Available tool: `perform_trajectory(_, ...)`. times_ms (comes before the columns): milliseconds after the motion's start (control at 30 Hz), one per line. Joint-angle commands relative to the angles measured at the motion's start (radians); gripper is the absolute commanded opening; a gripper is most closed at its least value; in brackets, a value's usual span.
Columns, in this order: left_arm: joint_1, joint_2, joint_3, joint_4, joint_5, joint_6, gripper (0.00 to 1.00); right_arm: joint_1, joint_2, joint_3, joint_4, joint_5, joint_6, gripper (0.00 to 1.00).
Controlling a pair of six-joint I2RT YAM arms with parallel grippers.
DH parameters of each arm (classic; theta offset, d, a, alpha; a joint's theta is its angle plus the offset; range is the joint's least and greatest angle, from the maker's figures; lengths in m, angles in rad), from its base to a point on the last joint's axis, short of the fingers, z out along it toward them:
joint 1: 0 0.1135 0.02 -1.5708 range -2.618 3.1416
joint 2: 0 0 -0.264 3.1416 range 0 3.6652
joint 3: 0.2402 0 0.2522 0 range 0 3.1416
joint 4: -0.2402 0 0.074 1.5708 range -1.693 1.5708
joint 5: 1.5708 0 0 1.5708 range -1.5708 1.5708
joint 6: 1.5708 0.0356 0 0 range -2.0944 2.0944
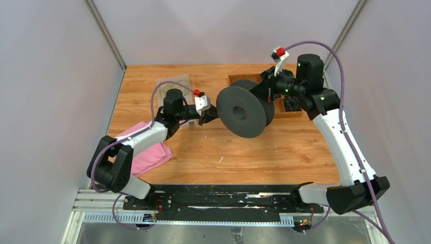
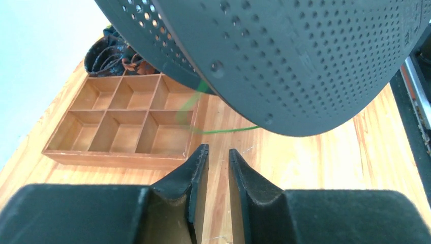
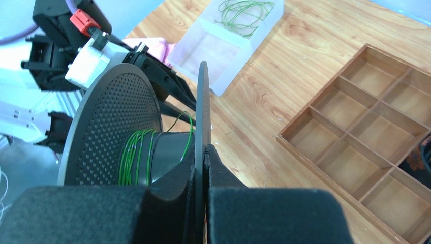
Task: Wrap the cables
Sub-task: Wrap the cable around the cable reel.
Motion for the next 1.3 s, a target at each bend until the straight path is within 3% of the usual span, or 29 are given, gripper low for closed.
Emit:
perform_trajectory(0, 0.005, 0.038, -0.005, 0.108, 0.001, -0.113, 0.29, -0.032, -0.005, 0.097, 0.021, 0.07, 0.129, 0.01)
perform_trajectory(167, 0.005, 0.077, -0.008, 0.195, 0.002, -0.217, 0.26, -0.041, 0.021, 0.13, 0.012, 0.082, 0.17, 0.01)
perform_trajectory(233, 0.006, 0.081, -0.013, 0.212, -0.006, -0.235, 0.29, -0.046, 0.031, 0.137, 0.01, 0.079, 0.196, 0.01)
perform_trajectory(367, 0.006, 0.047, -0.063, 0.272, -0.046, -0.191, 0.39, -0.055, 0.043, 0.157, -0.003, 0.096, 0.247, 0.01)
perform_trajectory(600, 0.019, -0.025, -0.197, 0.513, -0.149, -0.074, 0.6, -0.082, 0.041, 0.133, -0.012, 0.055, 0.317, 0.01)
perform_trajectory(767, 0.02, -0.059, -0.174, 0.489, -0.159, -0.041, 0.7, -0.088, 0.038, 0.113, -0.026, 0.036, 0.365, 0.01)
perform_trajectory(1100, -0.016, -0.022, -0.082, 0.409, -0.156, 0.02, 0.74, -0.083, 0.017, 0.163, -0.161, 0.099, 0.304, 0.01)
perform_trajectory(1267, -0.051, 0.005, -0.079, 0.411, -0.042, 0.065, 0.78, -0.083, 0.017, 0.146, -0.168, 0.059, 0.305, 0.01)
